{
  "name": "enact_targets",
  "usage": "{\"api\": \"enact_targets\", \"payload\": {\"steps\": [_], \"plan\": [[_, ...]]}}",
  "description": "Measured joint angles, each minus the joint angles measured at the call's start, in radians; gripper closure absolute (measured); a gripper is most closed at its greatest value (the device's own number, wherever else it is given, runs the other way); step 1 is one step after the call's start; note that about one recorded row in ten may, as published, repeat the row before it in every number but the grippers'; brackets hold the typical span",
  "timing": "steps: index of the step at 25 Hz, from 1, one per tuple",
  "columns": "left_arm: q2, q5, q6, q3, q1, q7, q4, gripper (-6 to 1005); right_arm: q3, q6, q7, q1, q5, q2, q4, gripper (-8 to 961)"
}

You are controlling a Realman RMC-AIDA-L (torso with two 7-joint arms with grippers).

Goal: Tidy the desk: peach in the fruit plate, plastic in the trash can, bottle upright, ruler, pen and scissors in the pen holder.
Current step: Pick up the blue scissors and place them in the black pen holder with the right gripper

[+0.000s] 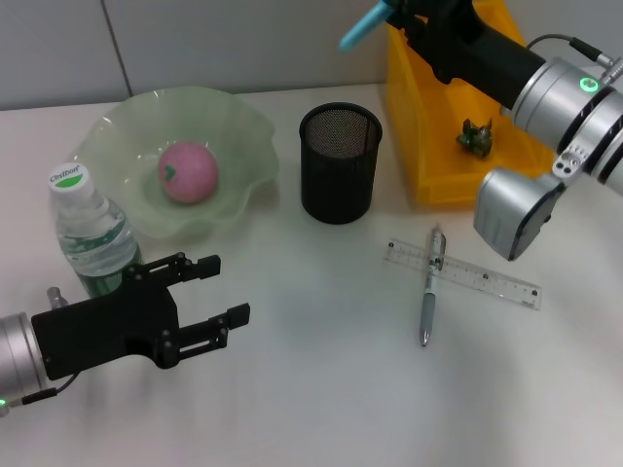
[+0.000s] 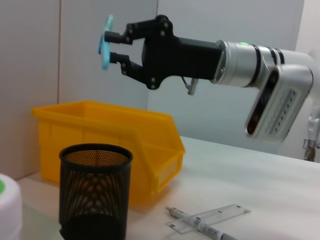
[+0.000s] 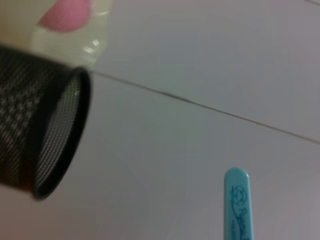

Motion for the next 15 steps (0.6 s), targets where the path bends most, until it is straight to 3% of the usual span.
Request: {"api": "enact_targets", "payload": {"steps": [4,15], "plan": [[-0.003,-0.007,-0.03,0.018,-0.015,0.016,-0.014,287,-0.01,-0.024,-0.308,0.014,0.056,0.005,0.09,742],[-0.002,-0.008,-0.038,0.02,-0.028,0.068,-0.041,287,-0.045,-0.053,-0.661,0.027,0.065,0.006,0.135,742]]}}
